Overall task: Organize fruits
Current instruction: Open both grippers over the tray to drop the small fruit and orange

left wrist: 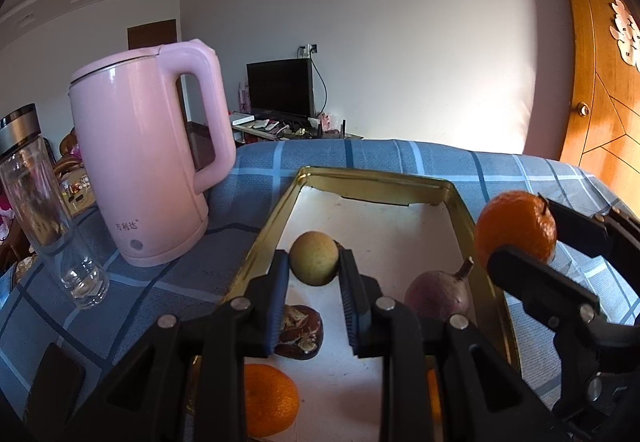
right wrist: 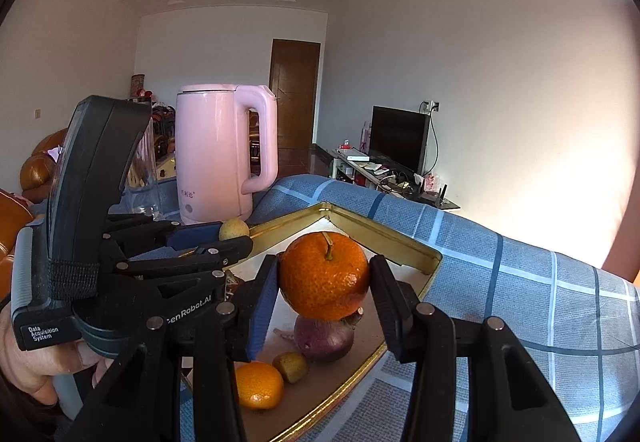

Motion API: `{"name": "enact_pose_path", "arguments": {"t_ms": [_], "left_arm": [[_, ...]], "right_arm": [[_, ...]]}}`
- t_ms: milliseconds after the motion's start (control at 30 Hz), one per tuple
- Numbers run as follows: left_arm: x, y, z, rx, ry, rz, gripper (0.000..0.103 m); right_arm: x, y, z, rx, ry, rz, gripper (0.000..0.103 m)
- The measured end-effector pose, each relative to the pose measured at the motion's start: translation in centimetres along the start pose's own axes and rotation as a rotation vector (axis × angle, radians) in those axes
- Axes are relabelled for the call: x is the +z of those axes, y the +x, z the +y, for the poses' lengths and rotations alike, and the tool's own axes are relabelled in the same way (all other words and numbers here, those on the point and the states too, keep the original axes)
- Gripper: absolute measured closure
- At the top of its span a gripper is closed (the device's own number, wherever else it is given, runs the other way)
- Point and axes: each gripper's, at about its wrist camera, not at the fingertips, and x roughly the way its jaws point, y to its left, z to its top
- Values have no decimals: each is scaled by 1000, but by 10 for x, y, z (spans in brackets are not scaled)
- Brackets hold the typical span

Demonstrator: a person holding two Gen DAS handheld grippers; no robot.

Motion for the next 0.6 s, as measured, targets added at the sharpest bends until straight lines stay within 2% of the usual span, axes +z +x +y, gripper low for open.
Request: {"name": "enact_pose_path", "arguments": {"t_ms": [600], "left_arm": [[-9,17,10,47,5,72,76]], "right_arm": [[-6,32,10,30,-30,79,55]]}}
